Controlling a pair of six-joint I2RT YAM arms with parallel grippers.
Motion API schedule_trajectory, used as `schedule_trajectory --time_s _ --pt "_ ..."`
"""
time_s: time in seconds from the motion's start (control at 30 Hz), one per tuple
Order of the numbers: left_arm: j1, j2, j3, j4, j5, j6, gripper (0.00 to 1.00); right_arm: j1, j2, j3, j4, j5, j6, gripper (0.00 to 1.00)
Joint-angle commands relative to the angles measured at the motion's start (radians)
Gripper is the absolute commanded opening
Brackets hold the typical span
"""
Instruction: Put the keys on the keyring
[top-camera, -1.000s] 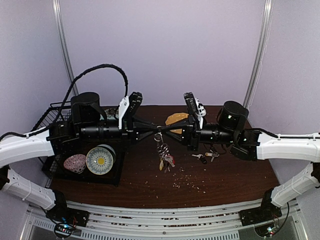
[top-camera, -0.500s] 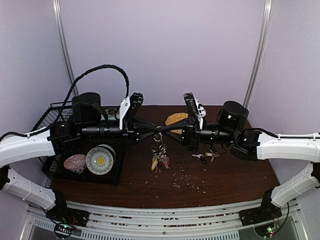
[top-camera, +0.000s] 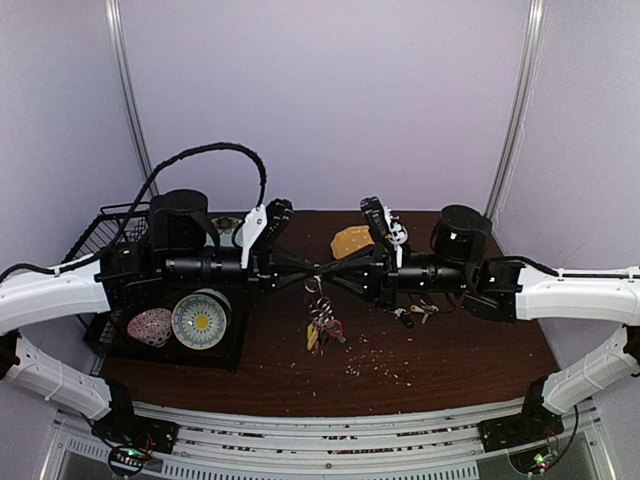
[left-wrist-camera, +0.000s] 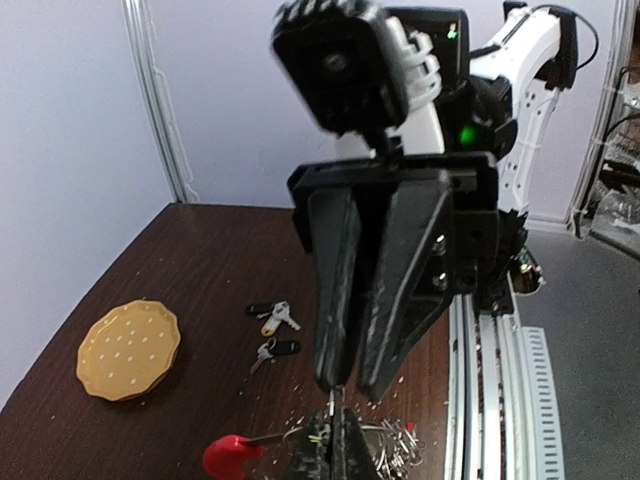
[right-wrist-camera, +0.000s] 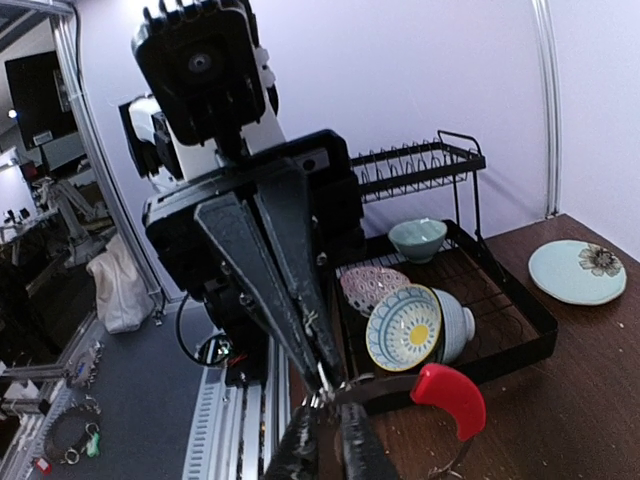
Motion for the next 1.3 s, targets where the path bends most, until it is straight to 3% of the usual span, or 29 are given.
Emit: schedule_trajectory --time_s 0.0,0.17,0.33,0.57,0.7,1.0,1.27 --pt "0.009 -0.036 0.058 -0.143 -0.144 0.132 0.00 -0.033 -0.062 0.026 -0.175 -0.007 -0.135 0.16" --pt "0.004 -0.022 0.115 -0.281 -0.205 0.218 0.00 -0.062 -0.049 0.116 -0.348 -0.107 -0.288 0.19" --pt "-0.005 -0.001 0.184 -0.349 -0.220 0.254 0.00 -0.066 0.073 0.296 -0.559 -0.178 -0.491 0.23" --pt "-0.014 0.001 0.206 -0.370 -0.226 0.269 0.00 -0.068 0.209 0.445 -0.580 -0.230 -0.520 0.25" --pt "-0.014 0.001 0.213 -0.384 -0.232 0.284 0.00 -0.068 0.221 0.456 -0.569 -0.224 -0.525 0.17" --pt "-0.014 0.014 0.224 -0.383 -0.210 0.291 0.00 -0.067 0.252 0.462 -0.507 -0.218 -0.488 0.18" --pt "-0.014 0.023 0.227 -0.382 -0.199 0.295 0.00 -0.061 0.280 0.476 -0.480 -0.210 -0.473 0.11"
